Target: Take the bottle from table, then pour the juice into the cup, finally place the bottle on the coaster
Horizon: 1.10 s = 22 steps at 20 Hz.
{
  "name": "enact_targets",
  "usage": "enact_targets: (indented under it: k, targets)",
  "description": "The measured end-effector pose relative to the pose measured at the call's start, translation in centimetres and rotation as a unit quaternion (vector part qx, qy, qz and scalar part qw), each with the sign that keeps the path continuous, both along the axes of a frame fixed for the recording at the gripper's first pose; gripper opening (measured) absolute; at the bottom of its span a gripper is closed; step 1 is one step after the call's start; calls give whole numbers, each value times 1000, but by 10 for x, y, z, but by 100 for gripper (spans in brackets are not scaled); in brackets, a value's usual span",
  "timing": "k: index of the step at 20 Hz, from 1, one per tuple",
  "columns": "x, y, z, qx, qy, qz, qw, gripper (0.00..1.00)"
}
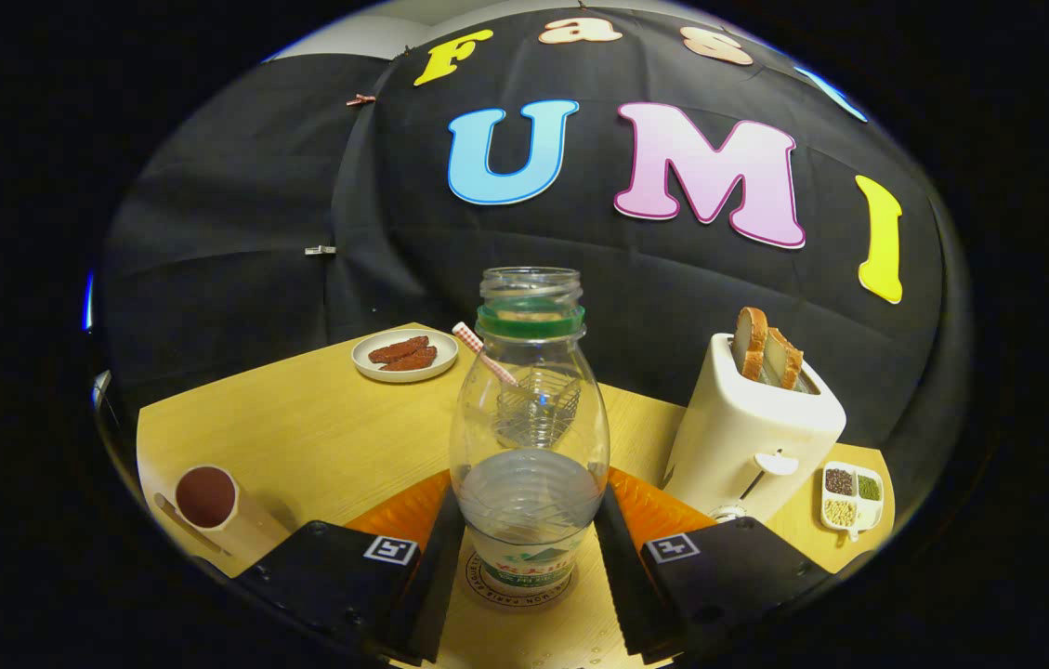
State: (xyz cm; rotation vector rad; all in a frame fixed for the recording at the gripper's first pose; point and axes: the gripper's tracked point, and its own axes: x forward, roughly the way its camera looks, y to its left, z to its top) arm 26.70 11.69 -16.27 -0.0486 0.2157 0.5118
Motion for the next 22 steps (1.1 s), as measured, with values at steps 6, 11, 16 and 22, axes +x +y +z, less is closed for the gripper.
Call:
enact_targets:
  k: [6, 11, 16, 22]
  targets:
    - [4, 1, -9, 2, 4, -4, 1000, 74]
    - [4, -3, -9, 5, 6, -8, 1000, 77]
    - [-1, -1, -9, 3, 8, 4, 1000, 94]
    - [-13, -7, 5, -6, -5, 5, 1000, 98]
